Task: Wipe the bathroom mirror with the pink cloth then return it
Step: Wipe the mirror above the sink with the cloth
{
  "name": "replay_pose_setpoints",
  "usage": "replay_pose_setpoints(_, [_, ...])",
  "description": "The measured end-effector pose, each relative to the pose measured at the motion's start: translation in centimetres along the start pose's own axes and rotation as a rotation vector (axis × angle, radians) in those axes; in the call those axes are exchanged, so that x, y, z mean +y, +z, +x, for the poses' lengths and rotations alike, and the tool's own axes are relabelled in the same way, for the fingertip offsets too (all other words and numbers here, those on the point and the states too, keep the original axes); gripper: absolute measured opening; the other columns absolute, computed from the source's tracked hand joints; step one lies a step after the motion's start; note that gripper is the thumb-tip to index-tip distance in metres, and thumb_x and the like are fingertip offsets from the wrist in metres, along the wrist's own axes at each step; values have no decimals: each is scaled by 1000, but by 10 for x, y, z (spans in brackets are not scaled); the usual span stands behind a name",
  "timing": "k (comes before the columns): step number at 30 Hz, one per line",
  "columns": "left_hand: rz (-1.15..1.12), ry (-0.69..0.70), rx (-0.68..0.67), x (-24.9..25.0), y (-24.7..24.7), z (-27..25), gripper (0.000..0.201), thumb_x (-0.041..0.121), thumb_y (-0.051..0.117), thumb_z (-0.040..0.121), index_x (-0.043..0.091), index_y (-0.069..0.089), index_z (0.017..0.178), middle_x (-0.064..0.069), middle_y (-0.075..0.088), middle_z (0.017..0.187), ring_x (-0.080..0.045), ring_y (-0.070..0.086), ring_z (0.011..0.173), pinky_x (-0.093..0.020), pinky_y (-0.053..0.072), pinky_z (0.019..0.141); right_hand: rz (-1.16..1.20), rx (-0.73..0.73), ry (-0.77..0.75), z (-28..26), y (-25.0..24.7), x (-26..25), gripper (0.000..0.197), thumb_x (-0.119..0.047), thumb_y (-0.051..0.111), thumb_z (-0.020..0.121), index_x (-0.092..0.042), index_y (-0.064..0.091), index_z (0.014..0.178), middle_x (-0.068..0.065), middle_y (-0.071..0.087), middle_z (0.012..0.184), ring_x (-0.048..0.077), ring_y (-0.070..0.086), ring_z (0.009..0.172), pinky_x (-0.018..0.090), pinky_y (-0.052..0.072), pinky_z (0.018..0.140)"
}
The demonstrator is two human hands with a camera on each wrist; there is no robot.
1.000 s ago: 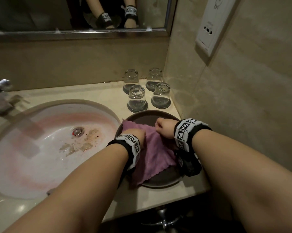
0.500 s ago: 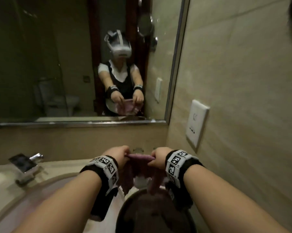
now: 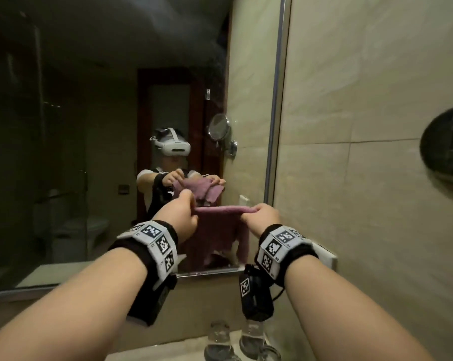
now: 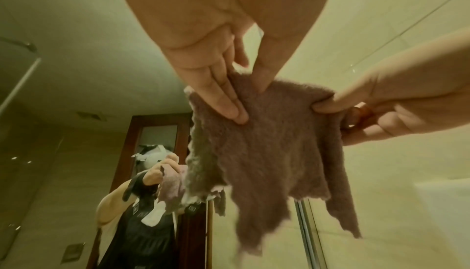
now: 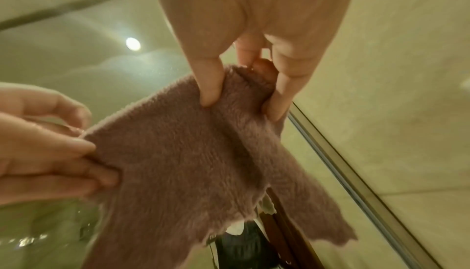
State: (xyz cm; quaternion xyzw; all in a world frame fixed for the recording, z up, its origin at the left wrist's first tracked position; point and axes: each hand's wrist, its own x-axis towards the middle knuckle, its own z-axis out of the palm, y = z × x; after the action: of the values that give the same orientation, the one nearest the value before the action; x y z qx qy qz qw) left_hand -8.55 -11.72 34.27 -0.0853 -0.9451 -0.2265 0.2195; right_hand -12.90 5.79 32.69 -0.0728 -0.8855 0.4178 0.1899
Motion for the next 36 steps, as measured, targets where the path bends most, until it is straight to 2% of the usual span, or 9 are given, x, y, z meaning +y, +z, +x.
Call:
replay_pose_setpoints(5, [-21,116,62,9,-12,46,30,6,58,81,13,45,107,-13,49,121,-33,54,112,-35,44,99,210,216,-112,33,-16,-36,23,-13,53,83,-13,64,103,15,60,118,29,61,101,24,44,80])
replay_pose_setpoints(9, [138,225,93,19,-6,90,50,11,61,79,13,48,127,-11,37,137,-30,38,130,-38,33,112,101,305,-196,72,-28,-49,26,-19,51,84,-24,63,107,6,65,117,27,61,106,28,47,88])
replay_pose_setpoints(13, [255,186,136,28,-1,147,66,20,62,80,17,34,140,-7,25,145,-35,41,129,-44,39,109,178,429,-344,121,-30,-68,29,-11,50,87,-18,63,112,10,62,120,26,58,109,27,44,91])
replay_pose_setpoints(15, [260,137,147,31,2,174,68,23,63,77,19,33,137,-5,22,144,-37,44,125,-48,43,104,166,404,-431,141,-26,-80,40,-10,49,88,-16,53,128,10,52,133,26,51,121,27,39,101])
replay_pose_setpoints(19, [408,80,104,29,15,219,69,34,58,85,18,27,144,-7,-4,159,-36,28,138,-45,31,114,-122,-2,-548,172,2,-88,85,-22,56,87,-26,-1,150,7,6,160,27,13,147,39,11,121])
replay_pose_setpoints(21, [555,132,104,29,22,230,73,39,48,92,17,12,152,-13,-25,157,-37,7,146,-44,15,119,-359,-3,-584,190,15,-81,84,-34,48,92,-26,-13,149,7,-12,160,27,-11,147,44,-7,120])
replay_pose_setpoints(25, [783,179,154,30,24,245,70,45,25,100,20,-16,151,-17,-40,150,-33,-22,144,-45,-13,117,-528,93,-595,214,16,-74,72,-45,30,97,-30,-21,146,4,-27,156,27,-22,145,46,-16,116])
replay_pose_setpoints(31, [806,186,282,63,-20,287,57,53,20,98,41,0,150,-6,-34,155,-33,-14,147,-56,-14,114,-508,252,-553,252,-30,-109,77,-54,33,92,-35,-18,146,5,-23,158,31,-17,146,50,-9,117])
replay_pose_setpoints(36, [815,246,337,83,-35,306,51,44,20,101,35,12,151,-12,-25,158,-37,-6,148,-53,-9,117,-482,297,-583,268,-48,-123,82,-55,40,90,-33,-14,148,7,-23,158,32,-16,146,47,-7,118])
